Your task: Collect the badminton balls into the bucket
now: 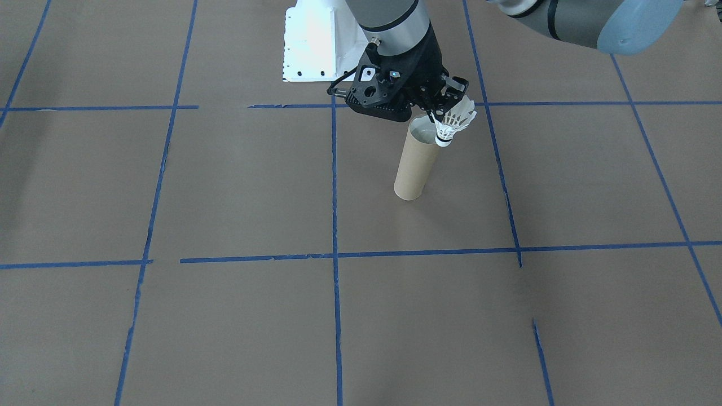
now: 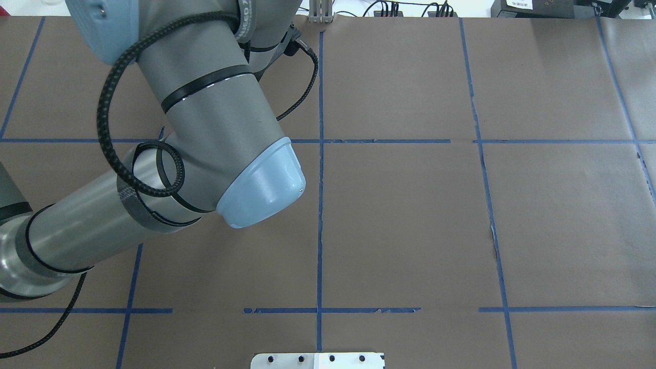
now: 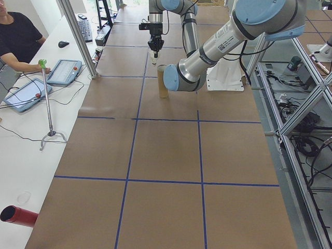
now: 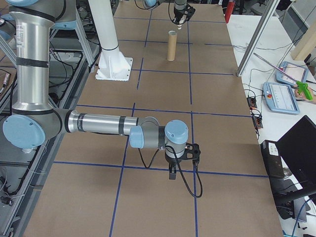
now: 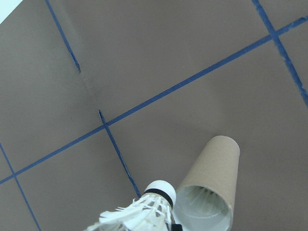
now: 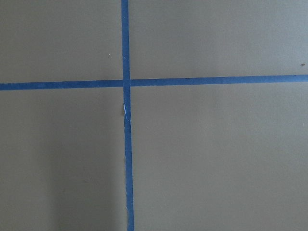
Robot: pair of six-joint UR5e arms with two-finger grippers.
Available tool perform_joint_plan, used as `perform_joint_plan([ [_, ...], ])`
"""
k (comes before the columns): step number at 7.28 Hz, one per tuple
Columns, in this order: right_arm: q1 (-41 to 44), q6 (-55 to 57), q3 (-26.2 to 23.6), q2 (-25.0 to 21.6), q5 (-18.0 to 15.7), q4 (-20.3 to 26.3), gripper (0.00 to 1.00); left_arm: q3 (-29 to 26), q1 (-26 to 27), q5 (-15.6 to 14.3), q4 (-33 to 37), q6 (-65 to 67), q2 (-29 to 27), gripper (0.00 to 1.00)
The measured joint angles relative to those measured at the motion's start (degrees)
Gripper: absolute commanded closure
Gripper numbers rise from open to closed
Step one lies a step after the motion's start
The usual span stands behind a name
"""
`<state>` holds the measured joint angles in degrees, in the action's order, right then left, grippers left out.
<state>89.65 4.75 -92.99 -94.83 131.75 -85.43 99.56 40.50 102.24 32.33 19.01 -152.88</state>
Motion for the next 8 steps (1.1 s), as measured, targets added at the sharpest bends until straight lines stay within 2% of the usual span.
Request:
perform_joint_plan([
  [8,0.0,0.0,0.0,0.0,0.0,0.0,0.0,1.09,-2.08,6.58,-1.61,-0.56,1.09,0.98],
])
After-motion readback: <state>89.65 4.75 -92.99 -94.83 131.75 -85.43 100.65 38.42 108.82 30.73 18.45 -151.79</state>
